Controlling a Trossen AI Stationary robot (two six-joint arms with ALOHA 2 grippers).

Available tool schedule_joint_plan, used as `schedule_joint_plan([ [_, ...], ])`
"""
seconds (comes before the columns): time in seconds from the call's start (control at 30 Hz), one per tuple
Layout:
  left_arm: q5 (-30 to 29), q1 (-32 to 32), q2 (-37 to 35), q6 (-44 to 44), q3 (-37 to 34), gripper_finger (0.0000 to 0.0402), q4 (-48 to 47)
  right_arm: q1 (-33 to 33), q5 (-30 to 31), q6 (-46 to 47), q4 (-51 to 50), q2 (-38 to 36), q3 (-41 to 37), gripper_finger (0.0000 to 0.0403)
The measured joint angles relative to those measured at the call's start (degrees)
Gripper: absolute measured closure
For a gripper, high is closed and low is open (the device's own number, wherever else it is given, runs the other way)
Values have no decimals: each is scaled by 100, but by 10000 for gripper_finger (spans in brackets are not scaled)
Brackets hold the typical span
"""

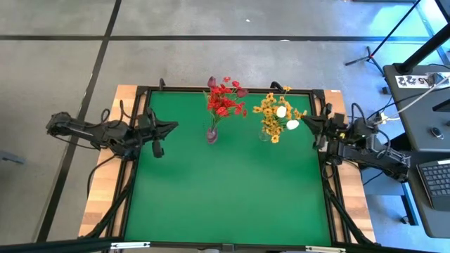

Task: Sort flowers into vase by color
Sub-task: Return to Home Position

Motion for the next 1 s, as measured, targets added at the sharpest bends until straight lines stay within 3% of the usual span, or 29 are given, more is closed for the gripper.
schedule_joint_plan([
  [0.13,123,-4,-348,-34,-109,401,-59,0,-107,-10,312,0,-297,403],
  [0.33,160,-50,-605,2,-168,401,-136,0,-1653,-25,1055,-2,-374,403],
  [0.47,160,-50,-620,4,-170,401,-207,0,-1904,-25,990,-2,-376,403],
  [0.77,136,-50,-726,61,-173,401,-372,40,-1204,-174,1433,-4,-999,403],
  [0.9,123,-50,-849,61,-173,401,-439,480,-772,-406,1658,-4,-1277,403],
  [1.0,88,-50,-908,59,-173,401,-487,1014,-128,-616,1645,-2,-1458,403],
])
